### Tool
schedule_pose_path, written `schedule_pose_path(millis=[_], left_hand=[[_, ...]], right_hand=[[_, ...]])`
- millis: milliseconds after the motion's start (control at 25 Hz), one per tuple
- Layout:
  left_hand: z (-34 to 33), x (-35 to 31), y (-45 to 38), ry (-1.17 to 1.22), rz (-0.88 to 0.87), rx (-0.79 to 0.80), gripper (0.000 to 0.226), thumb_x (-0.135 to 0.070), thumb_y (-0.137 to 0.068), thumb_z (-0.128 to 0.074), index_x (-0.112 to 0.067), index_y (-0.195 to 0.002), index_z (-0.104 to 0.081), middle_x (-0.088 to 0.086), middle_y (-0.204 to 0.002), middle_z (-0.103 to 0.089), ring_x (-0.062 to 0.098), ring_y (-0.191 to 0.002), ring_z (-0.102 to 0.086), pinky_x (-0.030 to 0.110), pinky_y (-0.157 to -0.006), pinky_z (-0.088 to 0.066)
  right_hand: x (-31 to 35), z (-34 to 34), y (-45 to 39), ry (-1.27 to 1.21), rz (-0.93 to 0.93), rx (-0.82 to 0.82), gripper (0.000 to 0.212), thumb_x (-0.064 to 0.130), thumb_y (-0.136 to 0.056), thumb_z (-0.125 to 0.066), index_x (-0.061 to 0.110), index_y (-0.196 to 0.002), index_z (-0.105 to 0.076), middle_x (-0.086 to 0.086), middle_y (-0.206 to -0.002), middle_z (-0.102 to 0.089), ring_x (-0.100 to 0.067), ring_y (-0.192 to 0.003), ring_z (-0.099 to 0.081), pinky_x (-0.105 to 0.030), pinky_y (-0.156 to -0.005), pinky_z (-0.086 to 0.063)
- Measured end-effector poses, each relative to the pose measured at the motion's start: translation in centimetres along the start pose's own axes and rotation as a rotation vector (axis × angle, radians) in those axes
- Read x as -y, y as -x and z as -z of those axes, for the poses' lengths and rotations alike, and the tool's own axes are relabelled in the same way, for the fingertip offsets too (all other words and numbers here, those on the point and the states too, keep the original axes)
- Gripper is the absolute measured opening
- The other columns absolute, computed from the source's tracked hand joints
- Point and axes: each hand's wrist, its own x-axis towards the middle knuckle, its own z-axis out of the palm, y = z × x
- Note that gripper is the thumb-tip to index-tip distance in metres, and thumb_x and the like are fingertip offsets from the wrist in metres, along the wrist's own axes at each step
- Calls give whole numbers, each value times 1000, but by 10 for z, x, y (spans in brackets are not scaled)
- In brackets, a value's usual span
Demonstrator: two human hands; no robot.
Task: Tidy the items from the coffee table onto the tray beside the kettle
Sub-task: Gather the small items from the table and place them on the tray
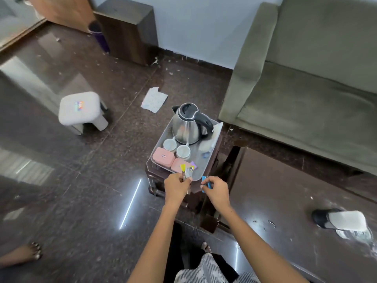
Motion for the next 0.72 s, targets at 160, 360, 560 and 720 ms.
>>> schedule_pose_path(millis=[160, 360, 560, 720], left_hand=[[23, 7, -37, -21, 38, 36, 23, -20, -81, -66, -5, -63, -63, 16, -60, -59, 20, -59, -46, 27, -50, -25], [45, 5, -82, 0, 46, 76, 34, -21, -82, -68, -15, -53, -49, -3, -48, -48, 17, -53, -43, 23, -49, -29], [47, 11, -113, 5, -4, 180, 36, -17, -82, -67, -21, -52, -46, -8, -48, -47, 11, -48, -39, 16, -47, -32], [43, 17, -129, -19, -14, 221, 45, -15, -82, -68, -23, -48, -40, -10, -45, -40, 5, -43, -33, 14, -45, -31]], right_hand=[[17, -23, -49, 131, -46, 21, 14, 12, -79, -66, 16, -90, -73, -9, -109, -67, -26, -98, -63, -32, -84, -48], [33, -39, -108, 340, -175, 81, 18, 22, -85, -58, 17, -91, -74, -14, -108, -68, -34, -100, -63, -35, -81, -50], [28, -60, -158, 579, -139, 256, 34, 35, -92, -49, 6, -93, -68, -18, -111, -59, -33, -99, -61, -34, -78, -49], [22, -70, -173, 660, -121, 340, 42, 41, -93, -48, 5, -112, -60, -16, -137, -42, -33, -117, -51, -40, -92, -47]])
